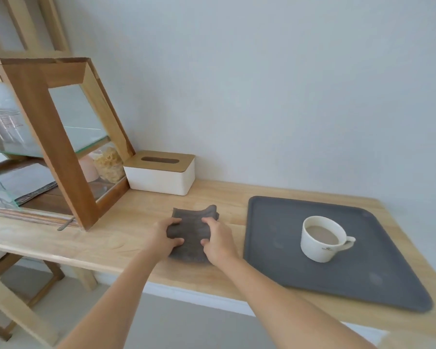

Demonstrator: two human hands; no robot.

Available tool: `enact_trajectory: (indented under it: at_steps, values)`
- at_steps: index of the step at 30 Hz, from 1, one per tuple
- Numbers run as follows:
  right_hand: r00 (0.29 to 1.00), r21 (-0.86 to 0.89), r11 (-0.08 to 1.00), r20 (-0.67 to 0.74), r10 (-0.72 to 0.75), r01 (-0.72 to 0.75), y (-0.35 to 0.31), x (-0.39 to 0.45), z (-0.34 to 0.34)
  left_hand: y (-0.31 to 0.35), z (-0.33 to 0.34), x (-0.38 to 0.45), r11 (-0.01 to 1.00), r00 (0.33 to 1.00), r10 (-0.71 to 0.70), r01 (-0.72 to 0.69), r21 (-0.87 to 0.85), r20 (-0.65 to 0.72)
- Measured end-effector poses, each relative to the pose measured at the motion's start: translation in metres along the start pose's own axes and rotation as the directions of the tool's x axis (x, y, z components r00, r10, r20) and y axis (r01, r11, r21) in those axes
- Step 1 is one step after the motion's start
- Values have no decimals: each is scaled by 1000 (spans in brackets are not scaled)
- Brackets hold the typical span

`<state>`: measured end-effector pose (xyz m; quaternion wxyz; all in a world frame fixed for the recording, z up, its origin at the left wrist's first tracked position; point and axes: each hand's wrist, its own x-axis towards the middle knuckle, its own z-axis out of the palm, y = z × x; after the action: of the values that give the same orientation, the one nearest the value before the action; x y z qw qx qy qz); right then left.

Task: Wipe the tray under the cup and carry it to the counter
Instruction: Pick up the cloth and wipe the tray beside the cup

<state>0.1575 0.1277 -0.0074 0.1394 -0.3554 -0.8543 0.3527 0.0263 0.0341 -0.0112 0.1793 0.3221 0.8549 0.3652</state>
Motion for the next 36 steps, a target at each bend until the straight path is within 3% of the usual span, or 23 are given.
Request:
enact_trajectory:
  at_steps: [5, 10, 14, 20, 23, 27, 32, 36]
  values:
    - [994, 41, 996, -88, -70, 74, 11, -23, -55, 40, 17, -18, 987, 992, 104, -112, -117, -72]
    - [988, -56, 996, -130, -78, 71, 33, -45, -102, 80, 49, -40, 968, 975, 180, -199, -155, -130]
    - [996, -183, 983, -87, -34, 17, 56, -61, -116, 95, 84, -57, 962, 987, 139, -153, -225, -78]
    - [999, -445, 894, -5, 53, -49, 82, -83, -118, 100, 124, -77, 981, 993, 88, -100, -165, -80]
    - [1000, -535, 845, -22, -12, -2, 87, -90, -118, 100, 132, -82, 988, 993, 87, -96, -122, -75]
    - [970, -477, 847, 58, -234, 233, 96, -78, -113, 94, 127, -86, 984, 990, 134, -139, -110, -52]
    - [954, -373, 910, 292, -71, 182, 114, -50, -96, 63, 109, -107, 950, 998, 27, -9, -312, 55]
    - [967, -377, 914, 246, -57, 150, 124, -36, -88, 47, 106, -114, 936, 994, -12, 51, -349, 113]
